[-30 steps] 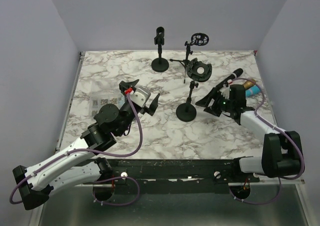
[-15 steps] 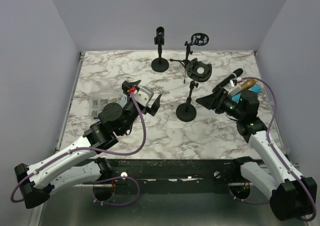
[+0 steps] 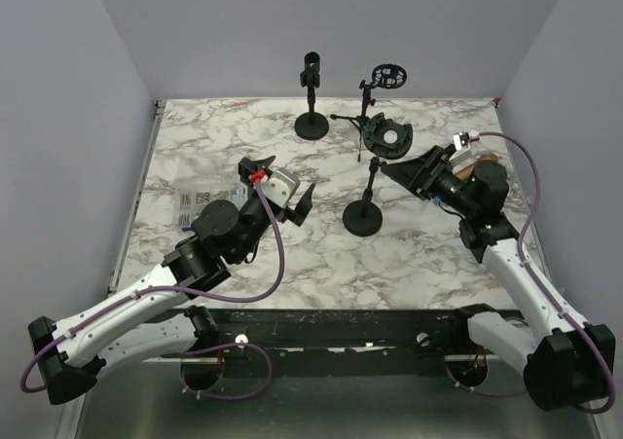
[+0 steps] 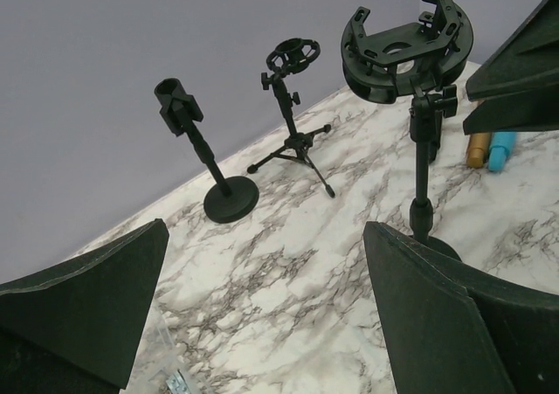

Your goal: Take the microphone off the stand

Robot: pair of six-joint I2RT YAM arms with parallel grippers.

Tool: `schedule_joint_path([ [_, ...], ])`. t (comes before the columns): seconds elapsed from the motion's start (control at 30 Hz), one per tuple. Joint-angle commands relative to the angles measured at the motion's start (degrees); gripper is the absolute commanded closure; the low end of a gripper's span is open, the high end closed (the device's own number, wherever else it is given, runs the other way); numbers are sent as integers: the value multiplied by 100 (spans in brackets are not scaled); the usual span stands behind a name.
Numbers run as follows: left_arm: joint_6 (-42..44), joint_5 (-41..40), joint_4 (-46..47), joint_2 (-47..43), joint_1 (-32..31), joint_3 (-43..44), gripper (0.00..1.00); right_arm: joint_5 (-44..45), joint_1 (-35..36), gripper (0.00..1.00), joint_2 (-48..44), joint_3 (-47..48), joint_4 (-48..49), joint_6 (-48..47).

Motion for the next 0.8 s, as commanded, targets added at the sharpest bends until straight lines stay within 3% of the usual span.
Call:
schedule_joint_path([
  [0.0,-67,89,-30,-49,-35,117,1,-62,2,14,111,241,516,338],
  [0.2,-86,111,-37,-75,-59,119,1,116,80,15,374,319,706,611],
  [0.77,-51,94,-21,-157,-82,109,1,901,685,53,946,373,812,493],
])
